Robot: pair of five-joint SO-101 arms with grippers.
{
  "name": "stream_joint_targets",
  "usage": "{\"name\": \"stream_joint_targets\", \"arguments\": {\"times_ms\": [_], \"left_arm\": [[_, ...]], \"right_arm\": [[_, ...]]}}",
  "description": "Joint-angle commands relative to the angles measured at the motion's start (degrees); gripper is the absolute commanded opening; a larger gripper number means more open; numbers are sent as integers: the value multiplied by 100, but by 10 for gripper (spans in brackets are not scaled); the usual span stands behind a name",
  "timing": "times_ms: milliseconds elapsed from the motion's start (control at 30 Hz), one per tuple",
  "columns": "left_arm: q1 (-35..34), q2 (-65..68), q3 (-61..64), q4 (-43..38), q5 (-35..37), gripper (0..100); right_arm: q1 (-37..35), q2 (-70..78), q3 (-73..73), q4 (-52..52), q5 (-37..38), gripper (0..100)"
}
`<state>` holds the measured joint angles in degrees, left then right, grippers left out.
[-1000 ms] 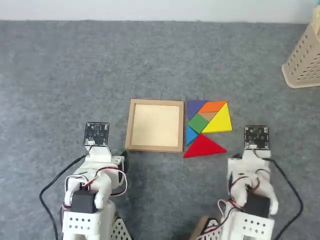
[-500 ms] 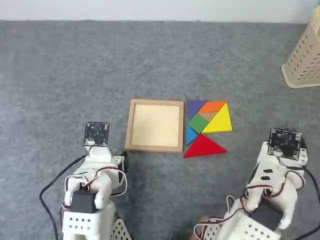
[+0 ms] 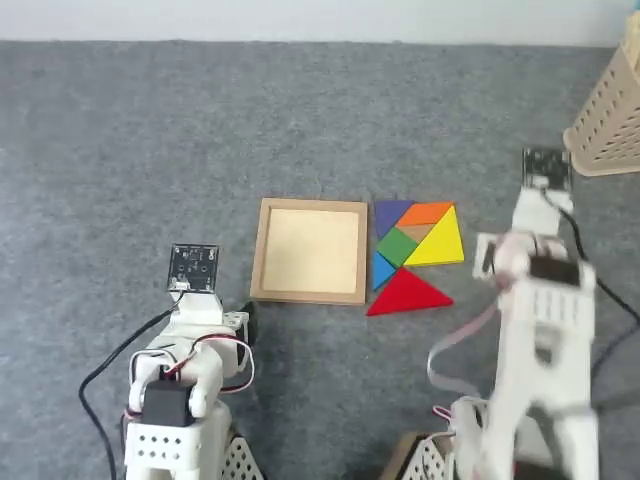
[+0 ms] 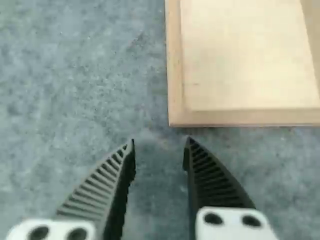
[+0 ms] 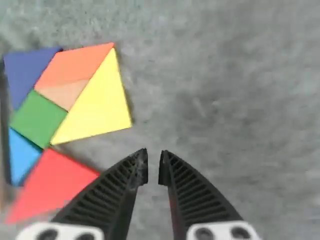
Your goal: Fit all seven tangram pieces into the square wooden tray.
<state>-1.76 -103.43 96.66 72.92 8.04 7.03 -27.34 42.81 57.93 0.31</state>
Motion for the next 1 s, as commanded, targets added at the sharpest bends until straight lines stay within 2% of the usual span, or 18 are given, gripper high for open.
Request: {"name": "stream_joint_targets", "arguments": {"times_ms": [0, 133, 233, 300, 600, 967], "left_arm": [[-35, -114, -13, -35, 44, 152], [-35, -114, -13, -35, 44, 152], [-35, -114, -13, -35, 44, 152], [-35, -114, -13, -35, 44, 152], [-35, -114, -13, -35, 44, 152], [-35, -114, -13, -35, 44, 152]], "right_arm": [[-558, 954, -1231, 365, -510, 74], [-1429, 1692, -1829, 391, -484, 90], [-1982, 2035, -1987, 347, -607, 173], [-2105, 2264, -2119, 330, -809, 225], [-1842, 3020, -2215, -136, -1890, 252], [-1024, 3503, -2215, -286, -1908, 252]]}}
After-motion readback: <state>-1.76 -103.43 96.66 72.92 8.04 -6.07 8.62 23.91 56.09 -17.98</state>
